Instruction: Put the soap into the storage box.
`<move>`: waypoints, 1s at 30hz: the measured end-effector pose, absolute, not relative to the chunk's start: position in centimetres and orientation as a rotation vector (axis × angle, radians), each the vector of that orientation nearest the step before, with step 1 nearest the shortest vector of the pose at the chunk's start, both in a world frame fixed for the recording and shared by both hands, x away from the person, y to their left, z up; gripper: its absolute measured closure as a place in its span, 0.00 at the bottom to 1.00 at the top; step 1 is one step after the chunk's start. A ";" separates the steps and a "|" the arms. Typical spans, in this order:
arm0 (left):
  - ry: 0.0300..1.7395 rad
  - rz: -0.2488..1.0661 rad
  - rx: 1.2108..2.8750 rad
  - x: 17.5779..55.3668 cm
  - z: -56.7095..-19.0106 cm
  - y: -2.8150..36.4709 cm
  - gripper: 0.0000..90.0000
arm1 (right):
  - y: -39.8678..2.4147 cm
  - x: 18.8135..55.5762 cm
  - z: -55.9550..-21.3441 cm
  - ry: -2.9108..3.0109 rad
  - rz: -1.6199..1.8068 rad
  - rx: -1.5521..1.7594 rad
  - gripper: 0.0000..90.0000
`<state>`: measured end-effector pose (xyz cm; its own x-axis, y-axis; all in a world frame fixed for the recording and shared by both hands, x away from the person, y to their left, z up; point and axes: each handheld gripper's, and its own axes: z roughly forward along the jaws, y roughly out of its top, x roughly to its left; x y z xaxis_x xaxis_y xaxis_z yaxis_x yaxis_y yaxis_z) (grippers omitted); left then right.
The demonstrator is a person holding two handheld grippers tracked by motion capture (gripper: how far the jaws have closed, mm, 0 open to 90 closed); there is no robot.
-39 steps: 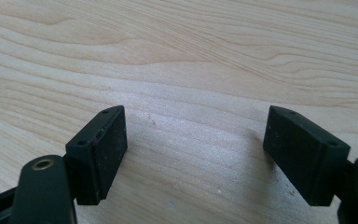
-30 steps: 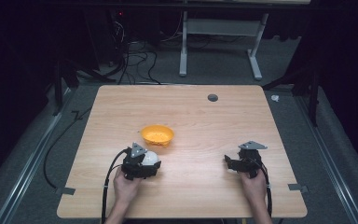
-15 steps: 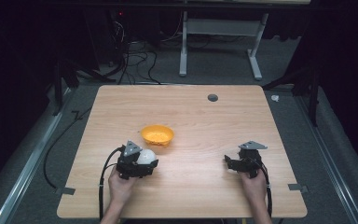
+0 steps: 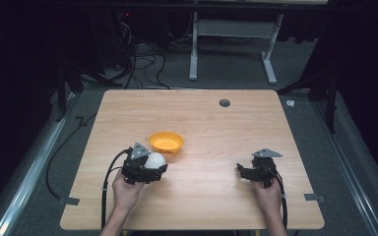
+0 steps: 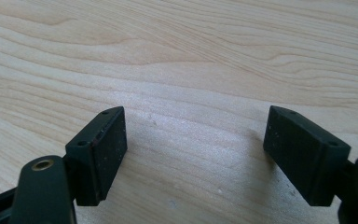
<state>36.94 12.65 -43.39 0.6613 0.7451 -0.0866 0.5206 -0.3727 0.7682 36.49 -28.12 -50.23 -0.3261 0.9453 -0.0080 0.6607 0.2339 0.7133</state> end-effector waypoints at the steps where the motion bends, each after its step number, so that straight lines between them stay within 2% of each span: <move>1: 0.974 0.351 2.064 37.0 -43.3 12.5 0.27 | -28.1 36.5 -50.2 2.071 0.861 1.471 0.25; 30: 0.931 0.316 2.096 39.3 -41.2 11.1 0.27 | -28.1 36.5 -50.2 2.071 0.862 1.471 0.25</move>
